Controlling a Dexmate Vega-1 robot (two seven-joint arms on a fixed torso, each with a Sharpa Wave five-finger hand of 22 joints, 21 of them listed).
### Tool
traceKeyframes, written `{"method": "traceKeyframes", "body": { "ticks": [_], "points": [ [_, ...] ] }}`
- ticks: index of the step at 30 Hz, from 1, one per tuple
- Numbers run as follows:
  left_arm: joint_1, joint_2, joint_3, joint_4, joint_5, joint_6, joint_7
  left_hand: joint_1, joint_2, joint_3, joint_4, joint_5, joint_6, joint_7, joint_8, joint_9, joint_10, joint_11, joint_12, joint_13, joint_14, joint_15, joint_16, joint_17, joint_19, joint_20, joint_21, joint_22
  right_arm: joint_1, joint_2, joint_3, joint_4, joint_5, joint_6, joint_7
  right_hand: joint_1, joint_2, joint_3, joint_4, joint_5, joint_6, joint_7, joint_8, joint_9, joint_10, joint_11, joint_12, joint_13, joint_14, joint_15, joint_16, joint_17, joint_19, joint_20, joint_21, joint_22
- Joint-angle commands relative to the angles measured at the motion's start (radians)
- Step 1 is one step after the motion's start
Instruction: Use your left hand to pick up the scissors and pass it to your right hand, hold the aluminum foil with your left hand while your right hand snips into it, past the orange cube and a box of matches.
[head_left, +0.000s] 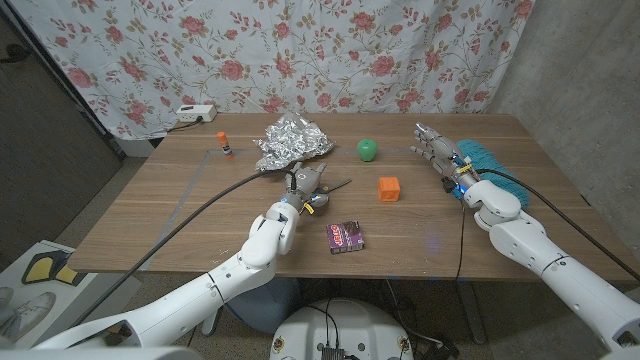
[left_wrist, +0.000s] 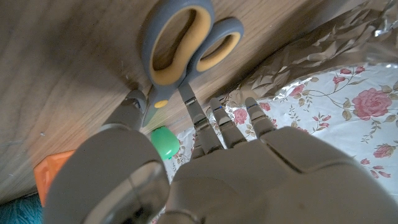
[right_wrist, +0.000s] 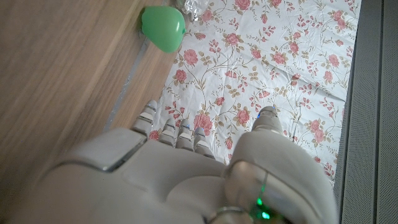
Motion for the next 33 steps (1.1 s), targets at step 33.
{"method": "traceKeyframes", "body": {
  "ticks": [33],
  "points": [
    [0.009, -0.002, 0.004, 0.005, -0.024, -0.006, 0.065, 0.155, 0.064, 0.056, -0.018, 0.023, 0.077, -0.003, 0.005, 0.001, 0.13, -0.012, 0.083, 0.039, 0.083, -0.062, 0.028, 0.013, 0.051, -0.028, 0.009, -0.001, -0.011, 0.007, 0.009, -0.015, 0.013, 0.001, -0.013, -0.002, -0.007, 0.011, 0.0, 0.0, -0.008, 0.003, 0.001, 0.004, -0.01, 0.01, 0.001, 0.002, -0.009, 0.001, 0.006, 0.002, -0.008, 0.005, 0.004, 0.003]
  ]
}}
